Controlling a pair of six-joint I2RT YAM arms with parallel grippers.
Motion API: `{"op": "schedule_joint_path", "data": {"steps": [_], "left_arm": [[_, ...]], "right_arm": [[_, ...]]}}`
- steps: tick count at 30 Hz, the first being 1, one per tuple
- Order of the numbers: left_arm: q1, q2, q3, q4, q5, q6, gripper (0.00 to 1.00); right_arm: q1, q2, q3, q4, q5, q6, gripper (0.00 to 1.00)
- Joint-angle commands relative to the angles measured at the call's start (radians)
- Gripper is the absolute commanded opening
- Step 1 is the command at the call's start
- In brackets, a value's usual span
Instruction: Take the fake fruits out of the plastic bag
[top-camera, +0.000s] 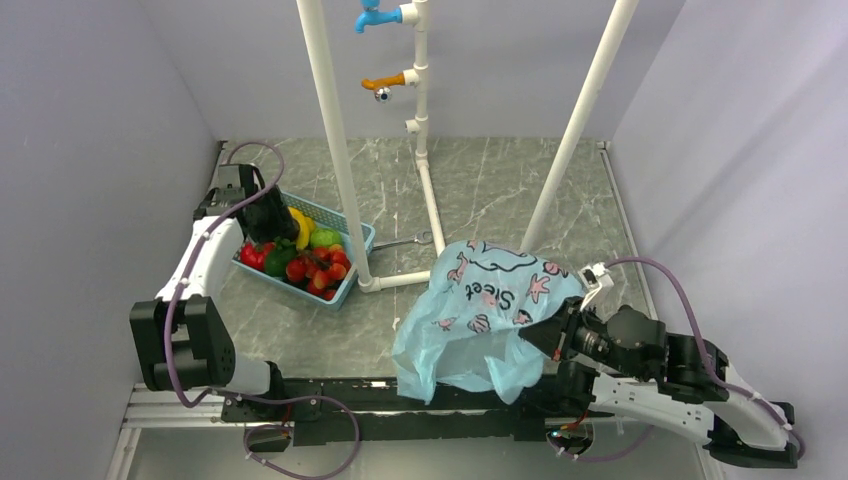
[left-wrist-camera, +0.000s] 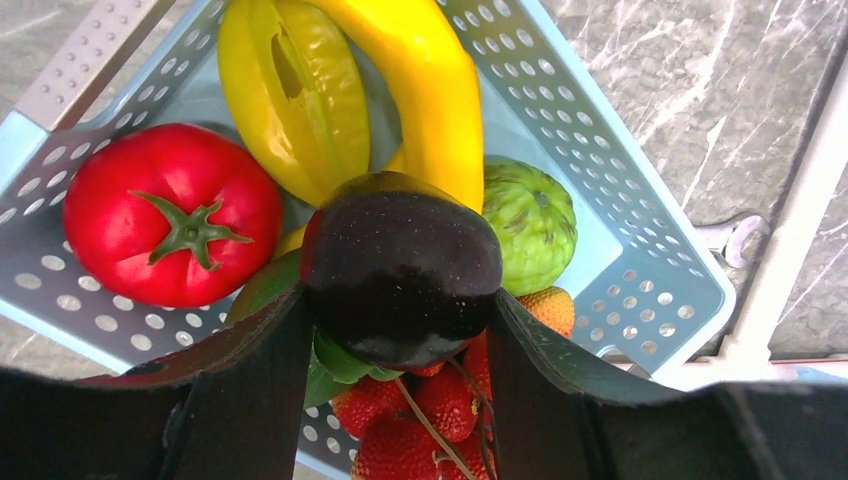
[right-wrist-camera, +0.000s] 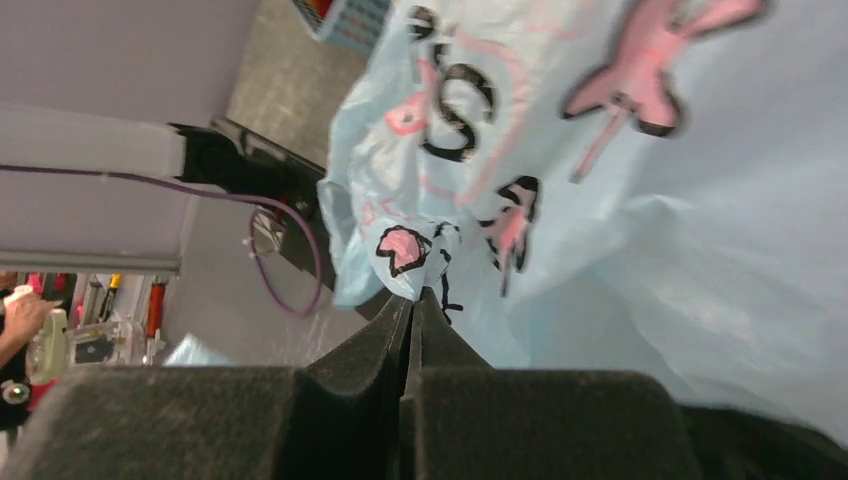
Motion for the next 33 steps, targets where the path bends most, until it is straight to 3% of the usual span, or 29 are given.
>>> {"op": "schedule_joint_path", "data": {"steps": [1, 4, 10, 15, 17, 20, 24, 27, 29, 33], "left_arm": [[0.004, 0.029, -0.005, 0.07, 0.05, 0.021, 0.05], [0.008, 0.066, 0.003, 0.081, 0.095, 0.014, 0.05], [0.011, 0.109, 0.015, 0.084, 0.127, 0.013, 0.08], [0.011, 0.115, 0.013, 0.081, 0.115, 0.014, 0.18], [0.011, 0.11, 0.018, 0.076, 0.112, 0.015, 0.28], [0.012, 0.084, 0.038, 0.034, 0.095, 0.034, 0.59], [0.012, -0.008, 0.049, -0.023, 0.052, 0.058, 0.79], [0.011, -0.088, 0.05, -0.064, 0.048, 0.073, 0.84], [0.012, -0.145, 0.037, -0.08, 0.048, 0.081, 0.98], [0.011, -0.255, 0.002, -0.113, 0.064, 0.081, 1.0]], "right_arm": [[0.003, -0.012, 0.078, -0.326, 0.006, 0.265, 0.0], [0.003, -0.046, 0.063, -0.353, 0.056, 0.31, 0.0], [0.002, -0.004, -0.025, -0.159, 0.043, 0.269, 0.0], [0.003, 0.092, -0.008, -0.092, 0.07, 0.192, 0.0], [0.003, 0.112, -0.003, -0.052, 0.081, 0.154, 0.0], [0.003, 0.144, 0.002, -0.003, 0.092, 0.11, 0.0], [0.003, 0.169, -0.014, 0.025, 0.085, 0.09, 0.0], [0.004, 0.159, -0.029, 0.033, 0.074, 0.089, 0.0], [0.004, 0.148, -0.031, 0.026, 0.075, 0.089, 0.0], [0.003, 0.131, -0.016, -0.022, 0.094, 0.09, 0.0]]}}
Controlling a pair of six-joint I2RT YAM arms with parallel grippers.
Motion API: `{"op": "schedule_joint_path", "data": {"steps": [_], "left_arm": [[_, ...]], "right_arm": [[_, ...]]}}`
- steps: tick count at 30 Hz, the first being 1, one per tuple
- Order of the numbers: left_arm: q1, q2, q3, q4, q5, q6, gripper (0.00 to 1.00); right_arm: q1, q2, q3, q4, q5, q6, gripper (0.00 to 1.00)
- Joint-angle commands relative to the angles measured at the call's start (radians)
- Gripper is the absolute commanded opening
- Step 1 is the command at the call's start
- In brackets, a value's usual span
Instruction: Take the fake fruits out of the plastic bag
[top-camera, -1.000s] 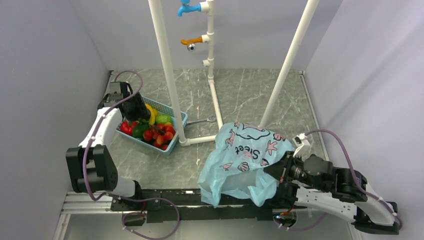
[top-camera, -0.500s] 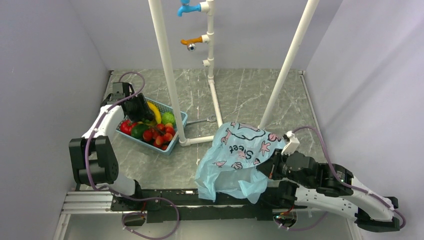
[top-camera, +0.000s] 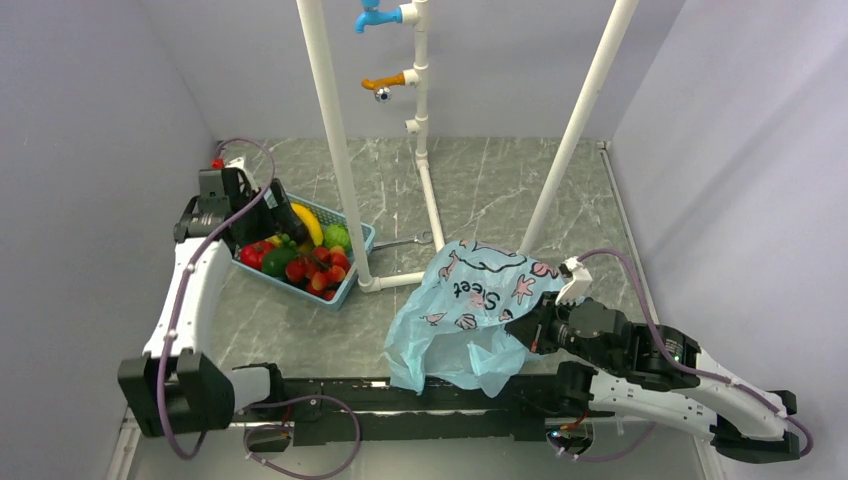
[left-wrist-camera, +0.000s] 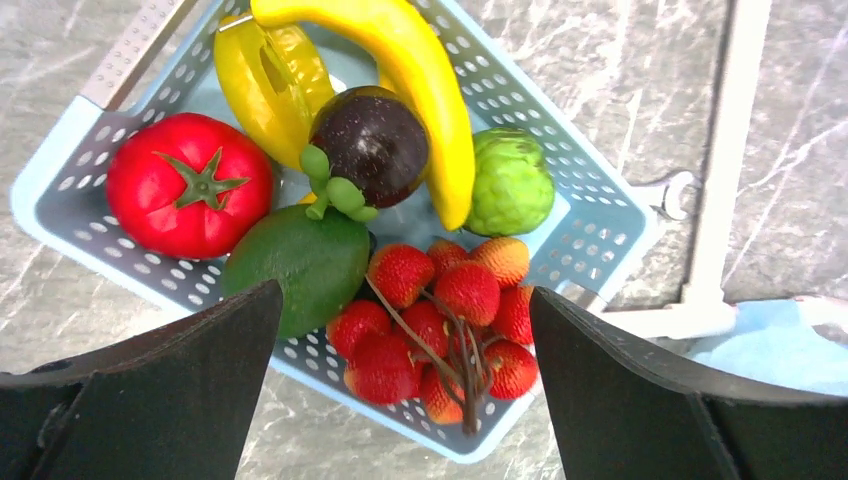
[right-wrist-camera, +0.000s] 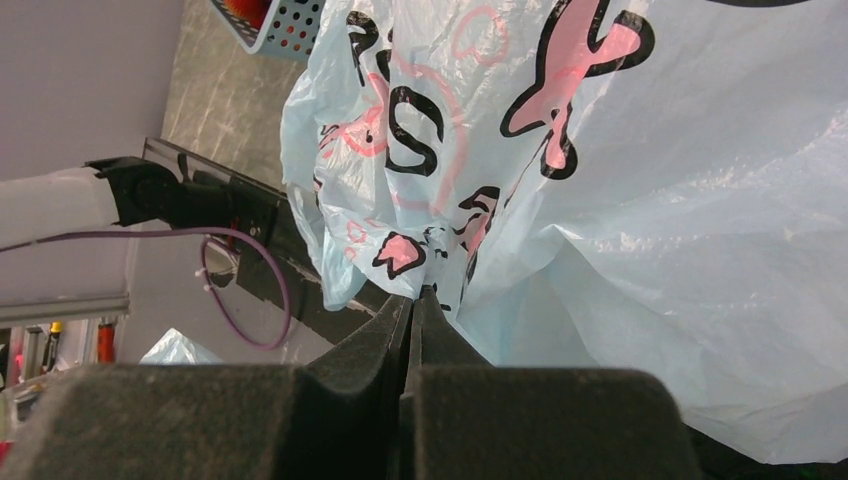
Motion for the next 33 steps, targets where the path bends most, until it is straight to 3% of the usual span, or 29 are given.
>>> {"op": "schedule_joint_path", "data": {"steps": [1, 6, 10, 17, 20, 23, 28, 33], "left_arm": [[0.005, -0.133, -0.021, -0.048, 0.028, 0.021, 0.99], [-0.005, -0.35, -0.157, 0.002, 0.277, -0.025, 0.91], [-0.098, -0.543, -0.282, 0.069, 0.413, -0.121, 0.86], [-0.482, -0.846, -0.495, 0.196, 0.292, -0.365, 0.75], [-0.617, -0.905, -0.596, 0.328, 0.265, -0.461, 0.7], [-0.823, -0.818, -0.634, 0.47, 0.186, -0.51, 0.67], [-1.302, -0.466, -0.396, 0.51, -0.232, -0.381, 0.69], [-1.406, -0.163, -0.28, 0.619, -0.317, -0.42, 0.61]], "right_arm": [[0.003, -0.025, 0.02, -0.019, 0.032, -0.019, 0.0], [0.003, -0.054, 0.044, -0.118, 0.056, -0.013, 0.0], [0.003, -0.078, 0.043, -0.139, 0.073, -0.004, 0.0], [0.003, -0.027, 0.052, -0.084, 0.082, -0.026, 0.0], [0.003, -0.006, 0.046, -0.057, 0.078, -0.031, 0.0], [0.003, 0.007, 0.032, -0.03, 0.074, -0.031, 0.0], [0.003, 0.024, 0.04, -0.01, 0.079, -0.018, 0.0], [0.003, 0.006, 0.053, -0.023, 0.086, 0.001, 0.0]]}}
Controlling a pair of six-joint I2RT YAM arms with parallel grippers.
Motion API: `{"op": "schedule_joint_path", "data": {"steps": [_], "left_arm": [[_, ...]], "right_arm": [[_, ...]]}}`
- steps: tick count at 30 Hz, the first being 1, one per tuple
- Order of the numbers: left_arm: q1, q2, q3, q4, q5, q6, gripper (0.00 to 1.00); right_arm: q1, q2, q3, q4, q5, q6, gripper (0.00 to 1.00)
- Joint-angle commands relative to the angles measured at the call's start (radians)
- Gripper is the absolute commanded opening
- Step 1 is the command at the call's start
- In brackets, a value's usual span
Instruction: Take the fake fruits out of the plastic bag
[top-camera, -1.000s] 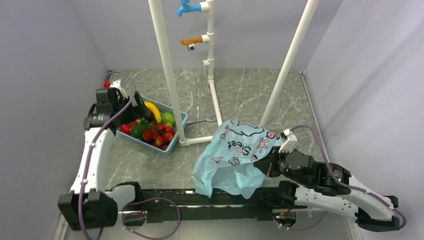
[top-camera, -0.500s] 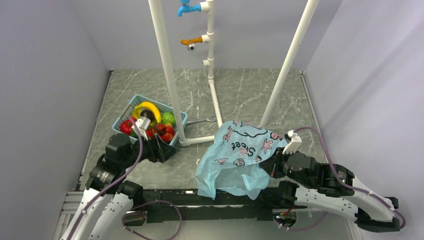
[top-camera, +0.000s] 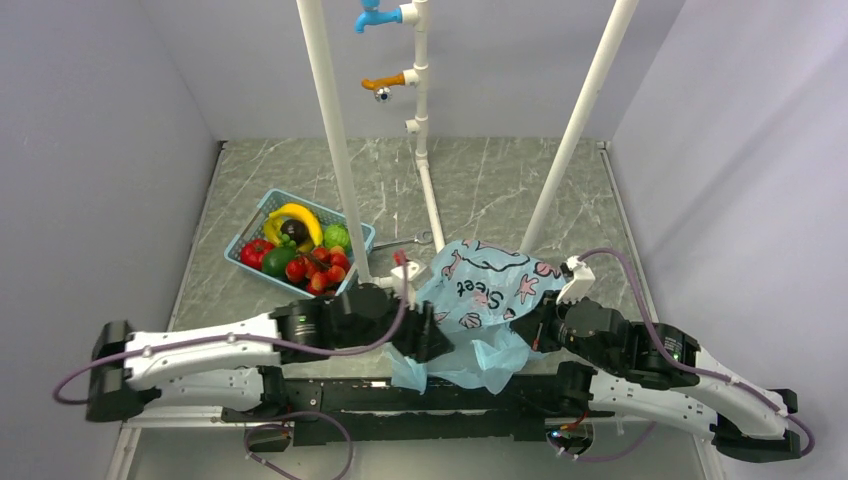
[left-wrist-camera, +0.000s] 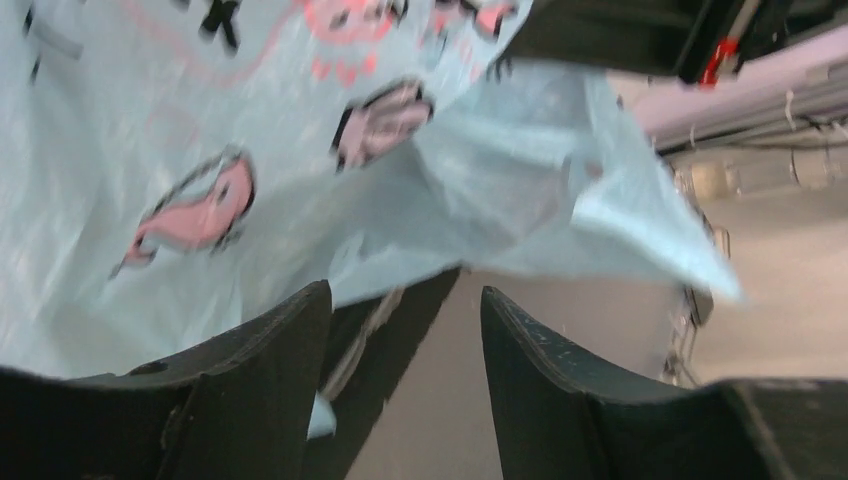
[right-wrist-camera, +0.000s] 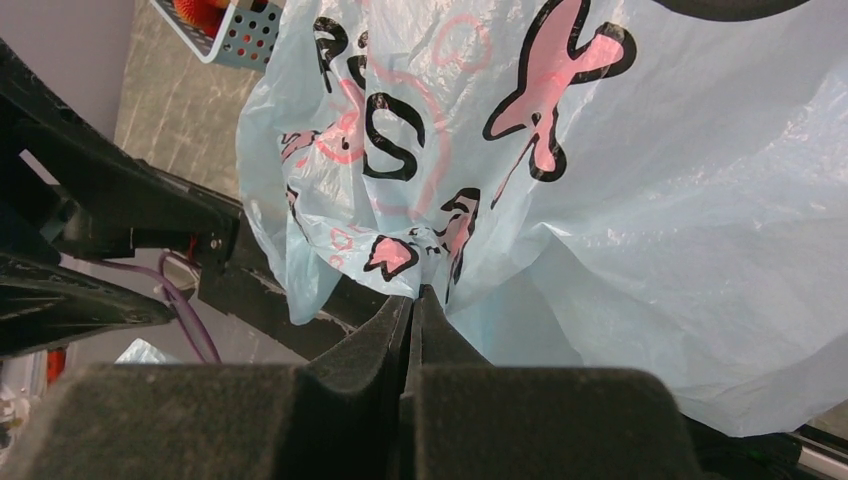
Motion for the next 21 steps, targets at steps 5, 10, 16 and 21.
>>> {"op": "schedule_joint_path", "data": {"steps": [5, 10, 16, 21], "left_arm": [[-0.089, 0.281, 0.022, 0.415, -0.176, -0.052, 0.57], [-0.254, 0.413, 0.112, 0.415, -0.447, 0.178, 0.6], [-0.279, 0.507, 0.077, 0.538, -0.606, 0.179, 0.46], [-0.235, 0.598, 0.18, 0.383, -0.697, 0.111, 0.41]], "right_arm": [[0.003, -0.059, 0.044, -0.008, 0.054, 0.03, 0.0], [0.003, -0.06, 0.028, 0.044, 0.048, 0.015, 0.0], [0.003, -0.025, 0.04, 0.067, 0.034, -0.004, 0.0], [0.003, -0.045, 0.038, 0.069, 0.038, -0.004, 0.0]]}}
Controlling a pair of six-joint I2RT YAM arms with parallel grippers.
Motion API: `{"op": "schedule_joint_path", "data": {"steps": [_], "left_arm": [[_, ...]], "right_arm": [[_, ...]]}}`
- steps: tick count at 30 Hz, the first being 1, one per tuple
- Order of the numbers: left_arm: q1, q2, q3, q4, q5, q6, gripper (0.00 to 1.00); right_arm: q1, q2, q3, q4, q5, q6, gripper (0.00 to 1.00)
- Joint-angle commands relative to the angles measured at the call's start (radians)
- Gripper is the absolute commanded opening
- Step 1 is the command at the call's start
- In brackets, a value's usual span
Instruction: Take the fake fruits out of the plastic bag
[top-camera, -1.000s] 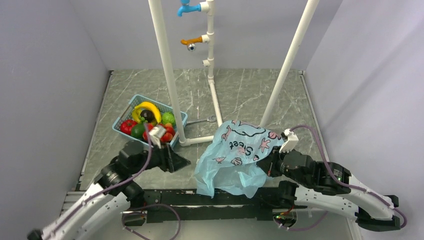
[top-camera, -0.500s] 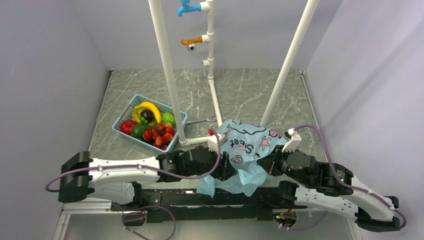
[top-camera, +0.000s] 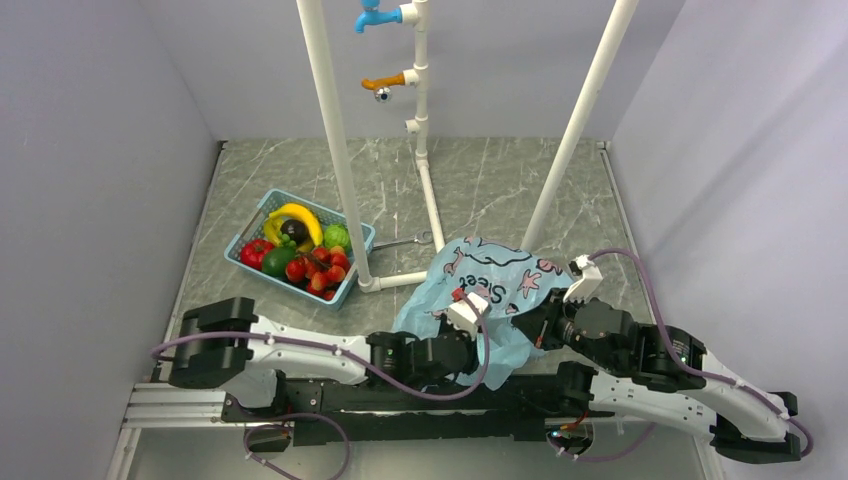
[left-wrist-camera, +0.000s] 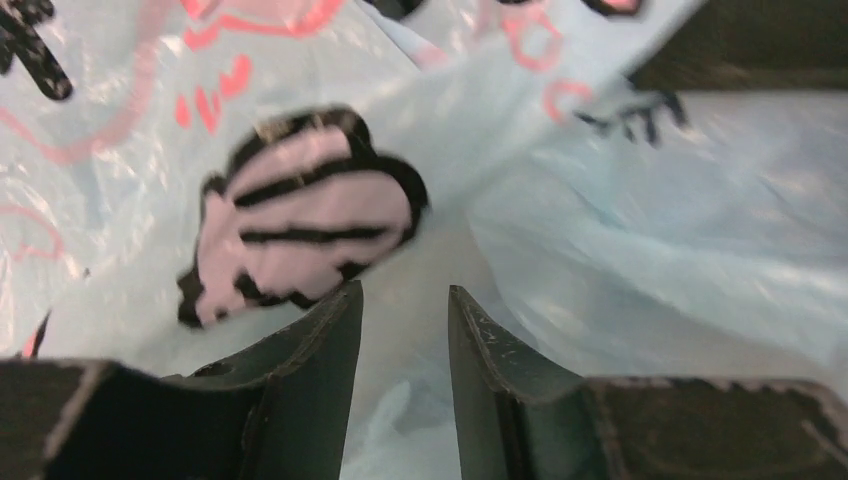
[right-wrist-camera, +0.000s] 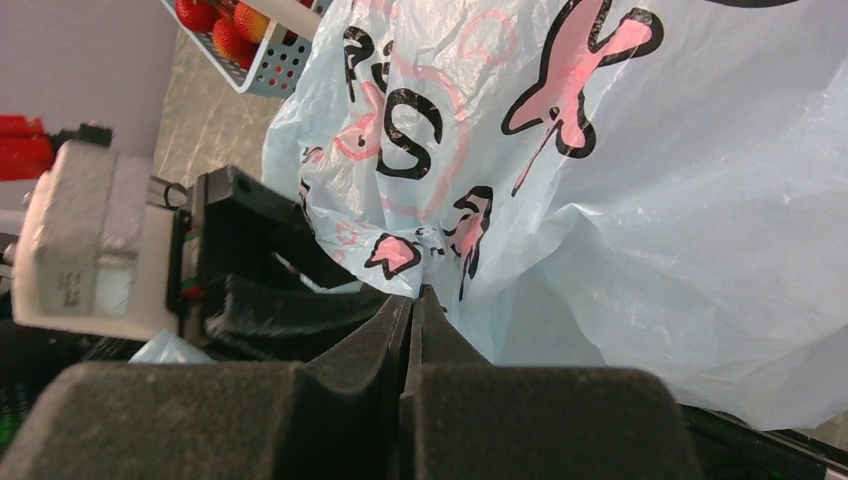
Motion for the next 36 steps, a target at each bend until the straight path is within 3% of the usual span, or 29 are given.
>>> {"op": "schedule_joint_path", "data": {"steps": [1, 5, 14, 21, 27, 31, 36], "left_arm": [[0.049, 0.063, 0.079, -0.027, -0.111, -0.037, 0.4], [0.098, 0.095, 0.062, 0.008, -0.081, -0.059, 0.38], [0.183, 0.23, 0.111, 0.061, -0.066, -0.063, 0.42], [0.197, 0.299, 0.154, 0.056, -0.159, -0.078, 0.42], [0.199, 0.247, 0.15, 0.002, -0.144, -0.106, 0.43], [0.198, 0.138, 0.073, -0.055, -0.136, -0.132, 0.47], [0.215, 0.023, 0.015, -0.071, 0.009, -0.09, 0.62]], "right_arm": [[0.002, -0.014, 0.033, 0.043, 0.017, -0.012, 0.0], [0.002, -0.02, 0.042, 0.033, 0.017, -0.008, 0.0], [0.003, -0.028, 0.039, 0.028, 0.016, -0.008, 0.0], [0.004, -0.043, 0.04, 0.001, 0.015, 0.005, 0.0], [0.003, -0.042, 0.06, -0.003, 0.003, -0.045, 0.0], [0.003, 0.101, 0.138, -0.09, 0.002, -0.159, 0.0], [0.003, 0.312, 0.264, -0.22, 0.024, -0.218, 0.21]]}}
